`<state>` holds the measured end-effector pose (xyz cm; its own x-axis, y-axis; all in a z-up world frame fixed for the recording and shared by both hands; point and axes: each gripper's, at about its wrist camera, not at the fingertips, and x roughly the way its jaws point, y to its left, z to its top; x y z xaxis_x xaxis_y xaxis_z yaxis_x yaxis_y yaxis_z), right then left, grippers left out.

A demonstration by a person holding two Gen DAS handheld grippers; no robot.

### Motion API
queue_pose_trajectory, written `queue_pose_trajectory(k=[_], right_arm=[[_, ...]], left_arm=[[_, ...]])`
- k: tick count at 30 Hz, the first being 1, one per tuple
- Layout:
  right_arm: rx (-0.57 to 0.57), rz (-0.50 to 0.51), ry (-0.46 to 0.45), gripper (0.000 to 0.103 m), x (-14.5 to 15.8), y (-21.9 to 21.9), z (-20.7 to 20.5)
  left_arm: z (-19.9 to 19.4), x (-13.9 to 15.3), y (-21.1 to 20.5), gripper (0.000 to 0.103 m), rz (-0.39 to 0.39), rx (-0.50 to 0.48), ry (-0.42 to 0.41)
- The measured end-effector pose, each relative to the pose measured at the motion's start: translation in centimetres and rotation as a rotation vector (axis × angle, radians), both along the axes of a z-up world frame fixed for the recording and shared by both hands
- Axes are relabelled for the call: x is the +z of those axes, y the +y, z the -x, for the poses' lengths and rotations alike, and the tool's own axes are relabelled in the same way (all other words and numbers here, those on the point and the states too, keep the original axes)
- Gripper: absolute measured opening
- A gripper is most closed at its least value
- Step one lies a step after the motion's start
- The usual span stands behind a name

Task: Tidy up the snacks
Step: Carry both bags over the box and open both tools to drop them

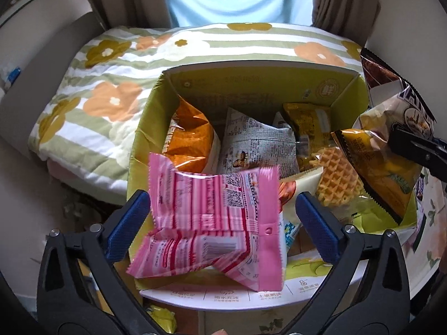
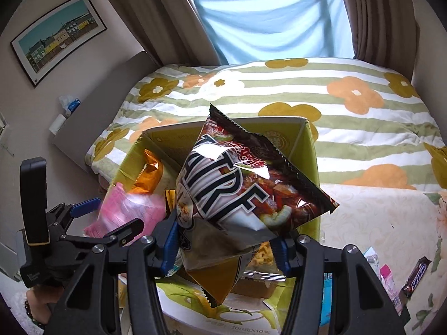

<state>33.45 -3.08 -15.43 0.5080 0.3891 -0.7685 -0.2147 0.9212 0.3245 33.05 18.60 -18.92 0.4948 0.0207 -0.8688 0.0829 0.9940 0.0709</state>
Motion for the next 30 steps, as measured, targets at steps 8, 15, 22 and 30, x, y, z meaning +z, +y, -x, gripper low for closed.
queue_pose_trajectory(k=[8, 15, 22, 30], right_arm=[[0.028, 0.015, 0.029, 0.051, -0.1, -0.4, -0.6], [0.066, -0.028, 0.058, 0.053, 0.0, 0.7, -1.6], [0.014, -0.037, 0.023, 0.102, 0.2, 0.1, -1.4], [0.043, 0.061, -0.003, 0.102, 0.9, 0.3, 0.6]], left_arm=[[1.1, 0.3, 0.1, 0.103, 0.011, 0.018, 0.001], [1.6, 1.1, 0.2, 0.103, 0.032, 0.027, 0.007], [2.3, 1.8, 0.4, 0.103, 0.051, 0.035, 0.0], [3.1, 2.2, 0.2, 0.103, 0.058, 0.029, -0.002]])
